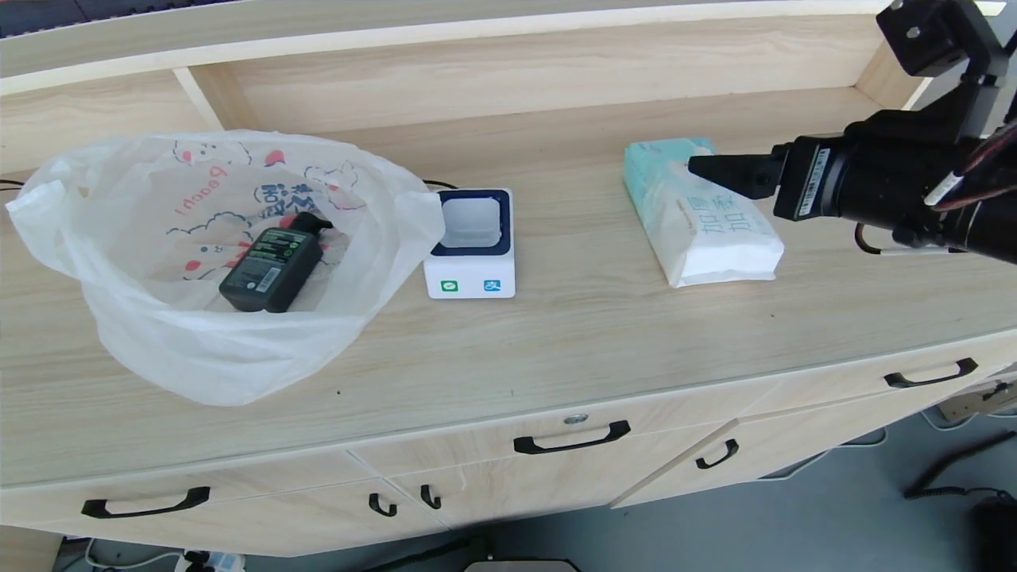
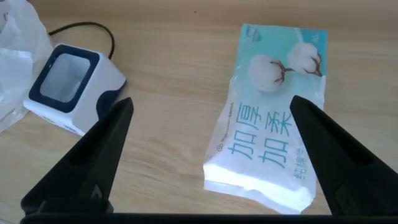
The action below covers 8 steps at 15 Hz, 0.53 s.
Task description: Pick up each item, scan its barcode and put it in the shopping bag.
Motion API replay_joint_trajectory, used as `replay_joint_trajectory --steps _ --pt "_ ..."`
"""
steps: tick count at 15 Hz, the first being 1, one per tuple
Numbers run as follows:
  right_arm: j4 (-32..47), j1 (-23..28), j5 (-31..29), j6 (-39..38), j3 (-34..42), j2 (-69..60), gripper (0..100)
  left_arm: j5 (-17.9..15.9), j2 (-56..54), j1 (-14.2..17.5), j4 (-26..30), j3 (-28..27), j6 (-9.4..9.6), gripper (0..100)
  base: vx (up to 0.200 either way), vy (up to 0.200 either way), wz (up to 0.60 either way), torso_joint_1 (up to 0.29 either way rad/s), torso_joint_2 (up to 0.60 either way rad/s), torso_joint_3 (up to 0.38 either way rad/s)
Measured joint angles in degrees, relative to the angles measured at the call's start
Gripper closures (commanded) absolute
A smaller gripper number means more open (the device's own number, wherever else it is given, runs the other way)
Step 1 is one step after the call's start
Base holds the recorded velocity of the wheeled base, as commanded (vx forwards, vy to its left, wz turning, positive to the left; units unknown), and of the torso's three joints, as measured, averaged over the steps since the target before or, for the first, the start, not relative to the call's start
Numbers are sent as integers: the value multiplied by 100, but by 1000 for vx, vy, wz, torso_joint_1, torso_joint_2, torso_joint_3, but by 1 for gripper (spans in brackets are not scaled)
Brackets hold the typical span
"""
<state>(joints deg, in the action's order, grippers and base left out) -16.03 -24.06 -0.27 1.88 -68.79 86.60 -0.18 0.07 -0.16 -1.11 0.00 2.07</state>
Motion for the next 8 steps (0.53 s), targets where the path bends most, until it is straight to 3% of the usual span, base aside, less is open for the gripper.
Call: replay_joint_trajectory --steps 3,8 --pt "1037 472 205 468 -965 607 0 0 0 -2 -11 0 2 0 0 0 0 0 0 0" --pt "1224 712 243 692 -1577 1252 0 0 0 0 -28 0 39 0 0 0 0 0 0 0"
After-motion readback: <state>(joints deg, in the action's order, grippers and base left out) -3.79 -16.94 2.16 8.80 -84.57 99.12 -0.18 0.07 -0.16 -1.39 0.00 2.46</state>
